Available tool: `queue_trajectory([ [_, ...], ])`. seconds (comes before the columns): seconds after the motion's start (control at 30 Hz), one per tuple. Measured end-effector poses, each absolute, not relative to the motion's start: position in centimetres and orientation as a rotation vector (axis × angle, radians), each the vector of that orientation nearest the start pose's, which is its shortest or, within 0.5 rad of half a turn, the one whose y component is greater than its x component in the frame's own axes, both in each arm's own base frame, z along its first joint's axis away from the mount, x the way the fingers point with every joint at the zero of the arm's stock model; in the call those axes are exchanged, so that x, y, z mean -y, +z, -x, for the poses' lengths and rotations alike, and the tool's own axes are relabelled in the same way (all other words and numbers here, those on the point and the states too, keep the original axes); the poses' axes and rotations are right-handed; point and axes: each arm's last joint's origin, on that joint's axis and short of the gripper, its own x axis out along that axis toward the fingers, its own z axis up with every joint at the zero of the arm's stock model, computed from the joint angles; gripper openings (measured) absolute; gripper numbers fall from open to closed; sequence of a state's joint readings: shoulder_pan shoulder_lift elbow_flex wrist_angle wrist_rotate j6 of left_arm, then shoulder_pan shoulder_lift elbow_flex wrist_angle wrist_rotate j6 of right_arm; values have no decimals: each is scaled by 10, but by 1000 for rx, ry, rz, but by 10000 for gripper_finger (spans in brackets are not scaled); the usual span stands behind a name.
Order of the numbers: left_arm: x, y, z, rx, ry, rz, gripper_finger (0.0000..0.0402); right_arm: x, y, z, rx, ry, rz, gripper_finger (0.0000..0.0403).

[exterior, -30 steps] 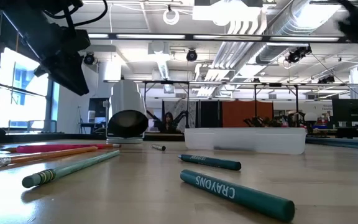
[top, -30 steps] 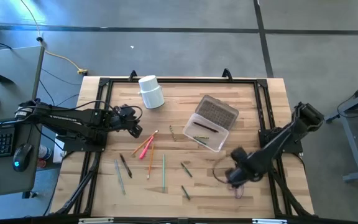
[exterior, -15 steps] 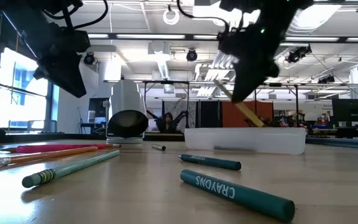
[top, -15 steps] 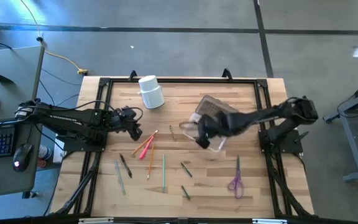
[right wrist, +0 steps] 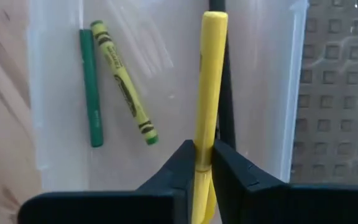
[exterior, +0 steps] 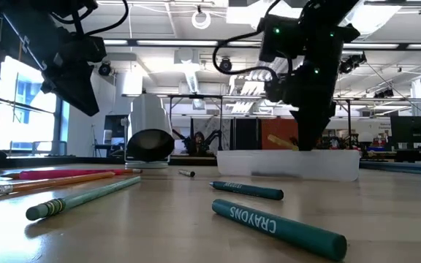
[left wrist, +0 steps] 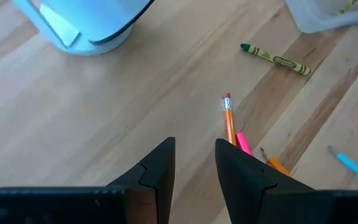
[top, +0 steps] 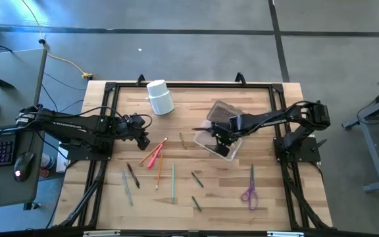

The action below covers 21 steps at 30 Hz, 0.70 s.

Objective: Pick & place school supplies into a supply box
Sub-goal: Put the yellow pen into the supply box, then put the green crayon into the supply box

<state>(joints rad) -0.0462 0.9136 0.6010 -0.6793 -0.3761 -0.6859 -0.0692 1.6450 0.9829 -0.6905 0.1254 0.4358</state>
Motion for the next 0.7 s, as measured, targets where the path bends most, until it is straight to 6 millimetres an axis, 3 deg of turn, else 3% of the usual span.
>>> queue_trajectory([
  [0.37, -1, 200, -173, -918, 617, 434, 150, 30, 172, -302, -1151, -513, -131, 106],
  [0.57, 1, 186, -190, -966, 590, 472, 150, 33, 179, -314, -1005, -558, -105, 105],
  [0.7, 3, 179, -206, -928, 537, 505, 150, 33, 179, -314, -997, -555, -108, 97],
])
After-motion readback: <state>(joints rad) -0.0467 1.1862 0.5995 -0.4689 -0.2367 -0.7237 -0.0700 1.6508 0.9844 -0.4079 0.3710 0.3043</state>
